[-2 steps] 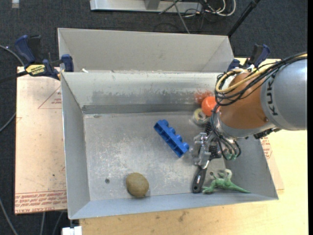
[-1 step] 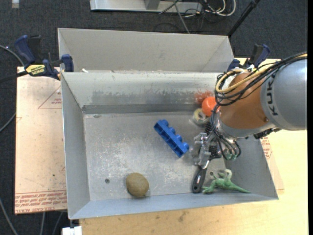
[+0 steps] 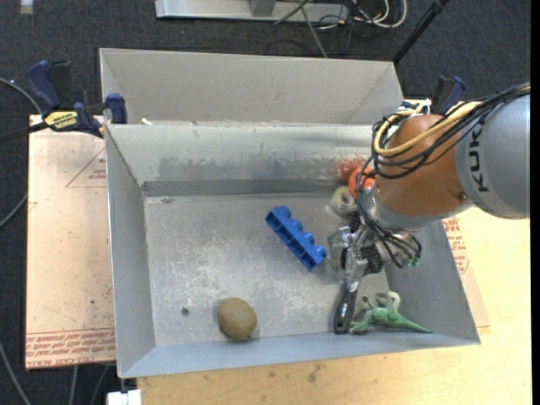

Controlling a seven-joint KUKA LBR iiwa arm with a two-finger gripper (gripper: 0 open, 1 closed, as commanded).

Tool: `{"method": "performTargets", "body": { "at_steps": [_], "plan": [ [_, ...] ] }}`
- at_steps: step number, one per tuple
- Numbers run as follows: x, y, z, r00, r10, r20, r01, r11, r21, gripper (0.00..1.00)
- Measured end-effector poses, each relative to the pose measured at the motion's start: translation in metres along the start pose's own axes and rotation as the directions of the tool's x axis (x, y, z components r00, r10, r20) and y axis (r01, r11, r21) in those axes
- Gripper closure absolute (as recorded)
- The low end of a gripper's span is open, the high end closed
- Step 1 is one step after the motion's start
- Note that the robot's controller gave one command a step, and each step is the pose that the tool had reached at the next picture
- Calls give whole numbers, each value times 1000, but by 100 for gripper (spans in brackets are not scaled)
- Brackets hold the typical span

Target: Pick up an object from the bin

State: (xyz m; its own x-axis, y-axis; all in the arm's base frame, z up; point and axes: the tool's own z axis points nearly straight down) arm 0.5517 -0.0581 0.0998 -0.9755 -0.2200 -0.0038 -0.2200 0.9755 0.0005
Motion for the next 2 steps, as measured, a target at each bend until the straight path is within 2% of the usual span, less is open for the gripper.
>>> {"method": "performTargets", "body": {
  "at_steps": [1, 2],
  "plan": [
    [0, 0, 0, 1000, 1, 0, -1, 1000, 0, 0],
    [0, 0, 0, 1000, 1, 0, -1, 1000, 0, 0]
  ]
}}
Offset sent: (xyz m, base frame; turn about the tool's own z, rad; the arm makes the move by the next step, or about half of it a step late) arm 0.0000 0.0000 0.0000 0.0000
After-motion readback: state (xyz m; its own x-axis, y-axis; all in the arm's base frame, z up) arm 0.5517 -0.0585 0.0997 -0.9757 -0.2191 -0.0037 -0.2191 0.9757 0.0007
